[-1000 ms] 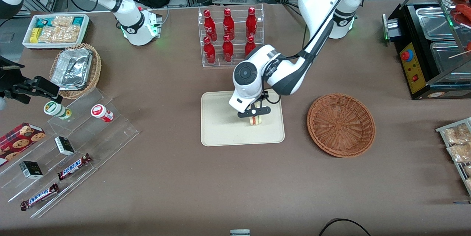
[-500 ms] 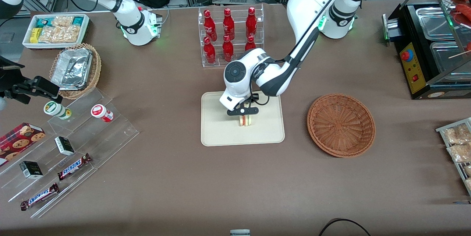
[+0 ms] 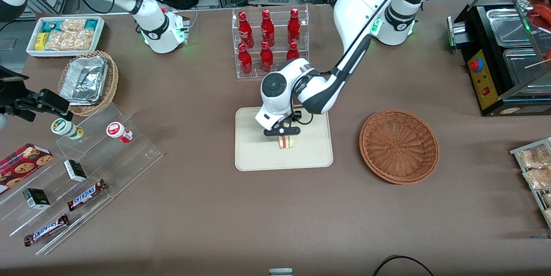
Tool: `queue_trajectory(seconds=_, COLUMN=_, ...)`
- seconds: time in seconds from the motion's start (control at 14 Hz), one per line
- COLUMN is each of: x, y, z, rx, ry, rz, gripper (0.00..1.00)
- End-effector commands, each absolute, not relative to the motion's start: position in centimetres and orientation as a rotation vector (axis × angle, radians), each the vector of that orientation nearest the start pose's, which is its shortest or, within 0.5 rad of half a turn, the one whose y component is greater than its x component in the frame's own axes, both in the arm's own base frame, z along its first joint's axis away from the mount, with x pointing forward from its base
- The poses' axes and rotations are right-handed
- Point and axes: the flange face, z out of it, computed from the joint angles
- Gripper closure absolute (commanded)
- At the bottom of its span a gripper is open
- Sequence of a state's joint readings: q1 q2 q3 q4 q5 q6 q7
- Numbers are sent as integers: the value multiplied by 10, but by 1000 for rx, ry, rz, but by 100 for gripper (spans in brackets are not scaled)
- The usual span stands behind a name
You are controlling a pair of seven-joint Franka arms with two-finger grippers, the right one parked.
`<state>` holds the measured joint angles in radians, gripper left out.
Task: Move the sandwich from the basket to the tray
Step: 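Lower the sandwich upright onto the tray and open the left gripper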
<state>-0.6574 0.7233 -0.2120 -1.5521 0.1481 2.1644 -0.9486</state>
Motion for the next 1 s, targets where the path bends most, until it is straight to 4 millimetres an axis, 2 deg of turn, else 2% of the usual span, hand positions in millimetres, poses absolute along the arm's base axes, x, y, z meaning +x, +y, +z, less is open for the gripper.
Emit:
queue_trajectory(seconds=0.0, x=474, y=-516, z=248, rx=-3094, ry=-70, rz=54, gripper=0)
queue_trajectory(seconds=0.29, x=469, y=-494, z=336, rx=-3026, ry=-152, rz=59, gripper=0)
queue_trajectory(seconds=0.43, x=481, y=-455, z=383, rx=-3011, ry=-236, rz=39, gripper=0)
queue_trajectory(seconds=0.64, x=476, y=-396, z=450, rx=-3021, ry=-325, rz=-45, gripper=0)
queue_trajectory(seconds=0.79, x=481, y=-347, z=486, rx=-2990, ry=-421, rz=-53, gripper=0)
queue_trajectory(seconds=0.86, x=482, y=-329, z=502, rx=-2991, ry=-436, rz=-36, gripper=0)
queue_trajectory(seconds=0.93, x=488, y=-301, z=518, rx=-3013, ry=-439, rz=20, gripper=0)
